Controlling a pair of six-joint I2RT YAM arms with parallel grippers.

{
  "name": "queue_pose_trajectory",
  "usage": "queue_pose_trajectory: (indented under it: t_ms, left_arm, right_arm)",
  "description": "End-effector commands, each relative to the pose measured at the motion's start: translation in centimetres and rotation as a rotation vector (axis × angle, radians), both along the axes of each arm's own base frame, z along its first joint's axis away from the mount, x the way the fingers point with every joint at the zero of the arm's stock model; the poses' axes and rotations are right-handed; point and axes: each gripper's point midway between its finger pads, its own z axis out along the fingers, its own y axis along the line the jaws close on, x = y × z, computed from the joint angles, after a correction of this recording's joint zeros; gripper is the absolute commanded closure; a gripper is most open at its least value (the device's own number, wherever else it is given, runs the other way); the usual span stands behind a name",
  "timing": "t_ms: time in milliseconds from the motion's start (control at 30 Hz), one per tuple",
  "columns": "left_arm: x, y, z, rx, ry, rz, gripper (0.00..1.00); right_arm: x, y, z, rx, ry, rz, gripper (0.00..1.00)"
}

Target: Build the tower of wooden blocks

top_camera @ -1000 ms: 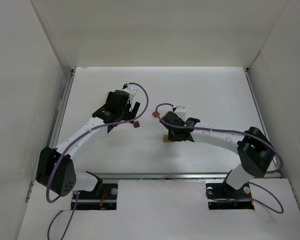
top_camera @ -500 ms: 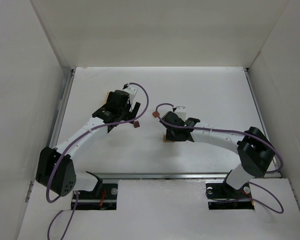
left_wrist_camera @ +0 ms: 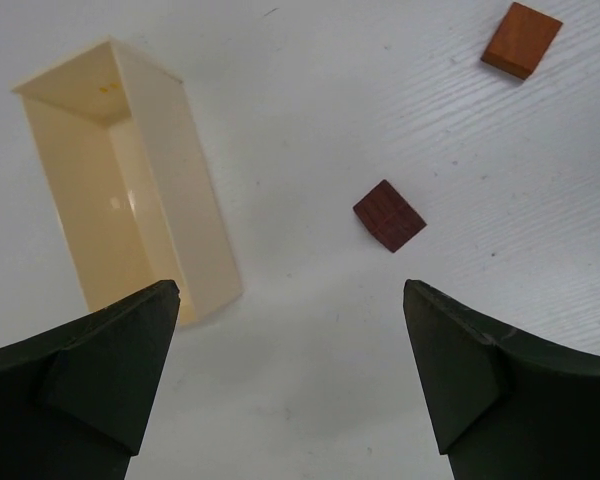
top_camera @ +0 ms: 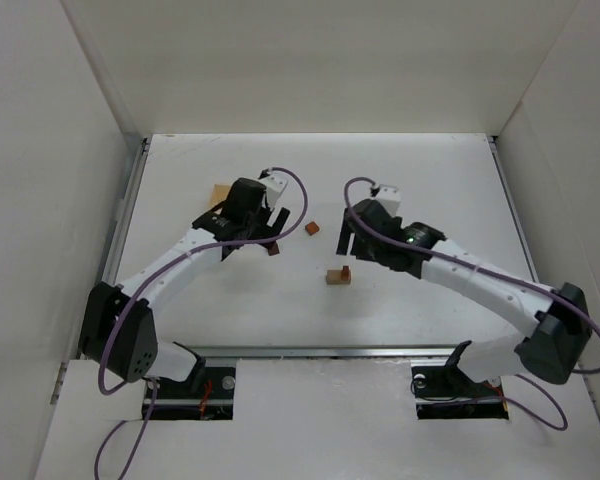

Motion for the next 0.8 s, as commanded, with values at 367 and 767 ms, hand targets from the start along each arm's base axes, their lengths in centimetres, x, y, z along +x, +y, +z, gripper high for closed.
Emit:
queue_pose_trajectory:
  t_ms: [367, 767]
  left_arm:
    - [4.2, -12.8, -4.2, 0.056, 0.09, -0.441, 0.28]
    - [6.4, -14.8, -9.4, 0.064, 0.221, -0.441, 0.31]
  right_arm:
    - [6.1, -8.9, 11.5, 0.086, -0.226, -0.129, 0.17]
    - [7.1, -10.8, 11.1, 0.089, -0.226, -0.122, 0.16]
